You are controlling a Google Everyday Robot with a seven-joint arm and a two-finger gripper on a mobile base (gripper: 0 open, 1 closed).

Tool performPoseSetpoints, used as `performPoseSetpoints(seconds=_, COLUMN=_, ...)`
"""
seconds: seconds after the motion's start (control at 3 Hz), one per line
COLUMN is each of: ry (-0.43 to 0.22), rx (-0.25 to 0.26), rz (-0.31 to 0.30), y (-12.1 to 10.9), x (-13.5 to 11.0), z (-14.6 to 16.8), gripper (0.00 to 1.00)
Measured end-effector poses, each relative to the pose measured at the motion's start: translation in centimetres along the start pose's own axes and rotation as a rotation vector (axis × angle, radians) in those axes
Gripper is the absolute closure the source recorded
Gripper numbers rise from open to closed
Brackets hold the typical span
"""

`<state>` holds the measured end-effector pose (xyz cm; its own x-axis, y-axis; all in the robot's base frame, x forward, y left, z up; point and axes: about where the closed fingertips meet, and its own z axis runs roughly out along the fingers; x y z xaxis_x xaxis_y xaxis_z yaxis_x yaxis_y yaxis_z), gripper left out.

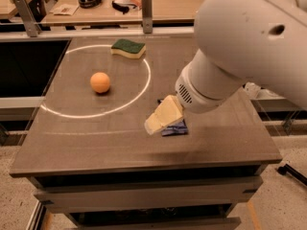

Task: Move rxbar blueberry near orange

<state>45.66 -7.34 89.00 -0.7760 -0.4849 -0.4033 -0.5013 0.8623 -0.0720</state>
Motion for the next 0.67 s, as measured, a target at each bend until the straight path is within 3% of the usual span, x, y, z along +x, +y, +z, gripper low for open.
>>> performPoseSetpoints(seconds=0.33, ry=-0.065, rx=-0.004, rz=0.025, y=0.1, x=-0.9, z=1.9, gripper=0.00)
performPoseSetpoints(seconds=0.67, ry=-0.075, rx=0.022, rz=0.030, y=0.4, x=-1.9, z=3.6, gripper=0.00)
